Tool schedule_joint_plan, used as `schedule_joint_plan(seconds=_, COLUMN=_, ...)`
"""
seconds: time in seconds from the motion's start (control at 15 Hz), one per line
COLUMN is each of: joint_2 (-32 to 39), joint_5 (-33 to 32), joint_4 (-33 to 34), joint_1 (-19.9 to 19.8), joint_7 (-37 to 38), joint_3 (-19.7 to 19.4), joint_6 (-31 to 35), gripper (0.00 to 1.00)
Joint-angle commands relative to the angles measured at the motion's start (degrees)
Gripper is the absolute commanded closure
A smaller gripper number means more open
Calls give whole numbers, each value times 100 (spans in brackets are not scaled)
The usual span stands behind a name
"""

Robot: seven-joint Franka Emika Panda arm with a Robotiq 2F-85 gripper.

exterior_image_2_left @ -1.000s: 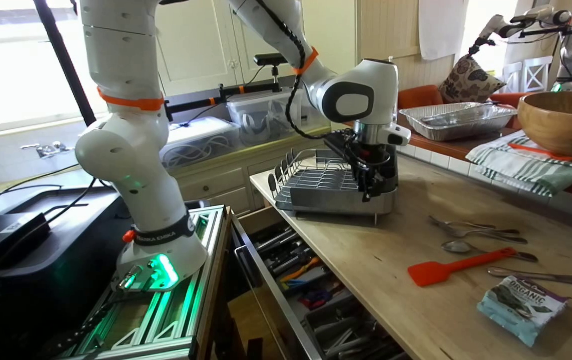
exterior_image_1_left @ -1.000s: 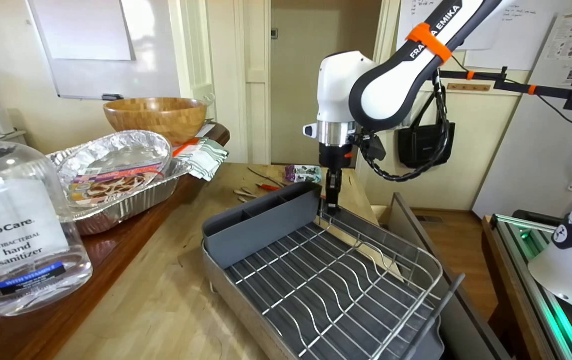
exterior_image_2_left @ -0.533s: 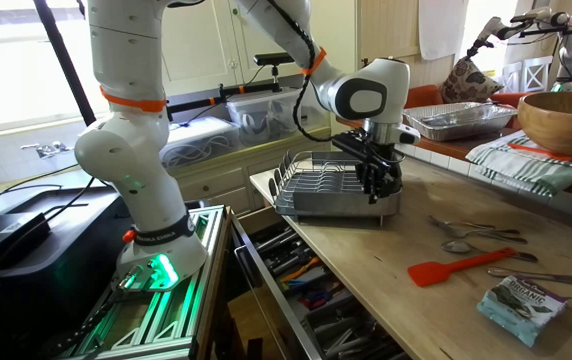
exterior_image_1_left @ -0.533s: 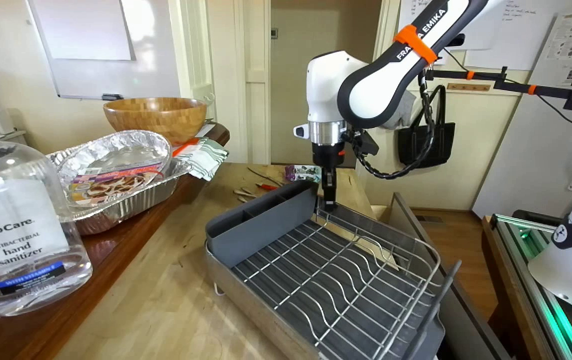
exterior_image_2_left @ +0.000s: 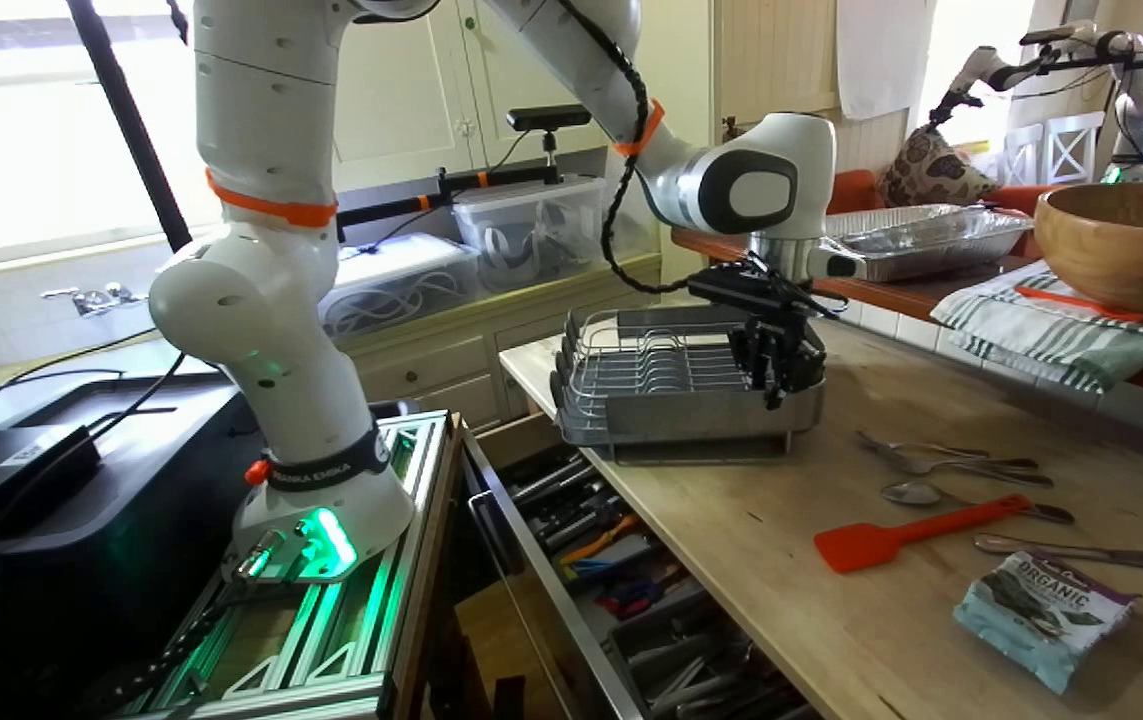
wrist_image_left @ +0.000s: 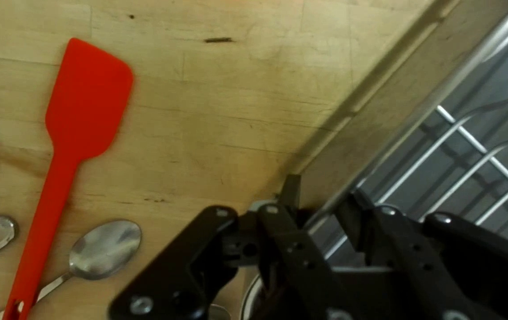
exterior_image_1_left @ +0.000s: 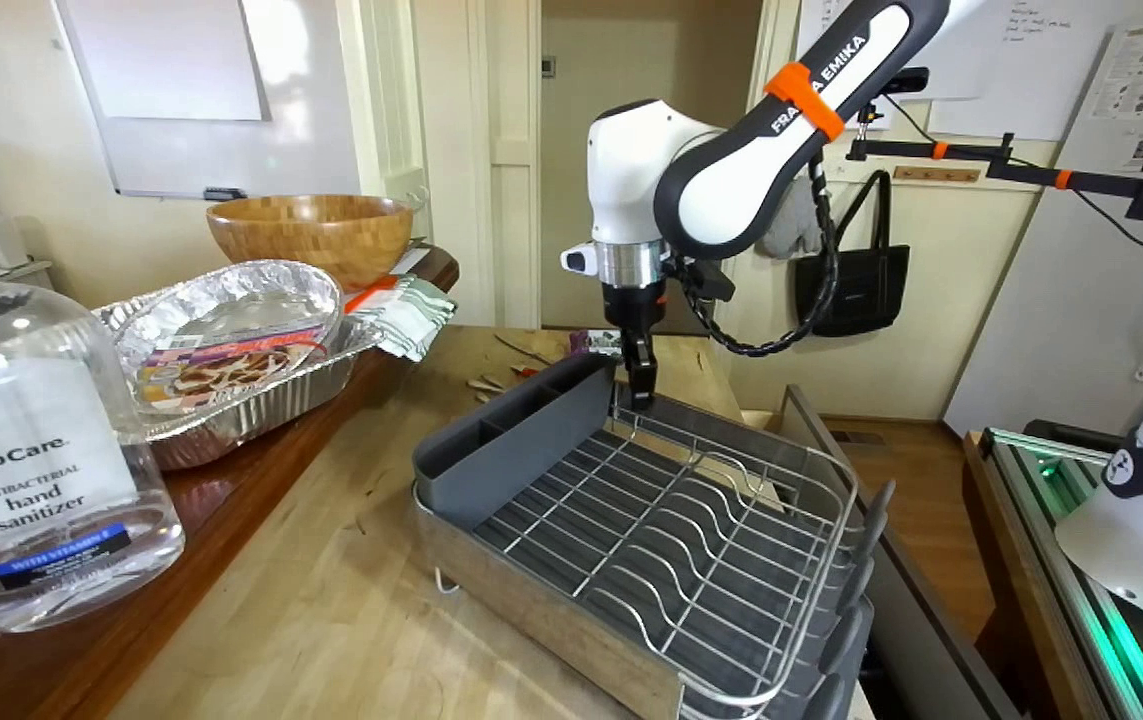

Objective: Turn the drying rack

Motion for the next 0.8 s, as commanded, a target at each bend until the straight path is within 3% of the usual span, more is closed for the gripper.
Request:
schedule_joint_plan(seconds=0.0, joint_2=246, joint_5=-455, joint_4=413, joint_1=-8, joint_7=-536, joint_3=38, joint_6=-57, gripper=93)
schedule_joint_plan(seconds=0.73, joint_2=871, joint_5=-785, joint_4=1315, joint_1=20, joint_7=-1537, joint_3=252, joint_6=-98, gripper=93)
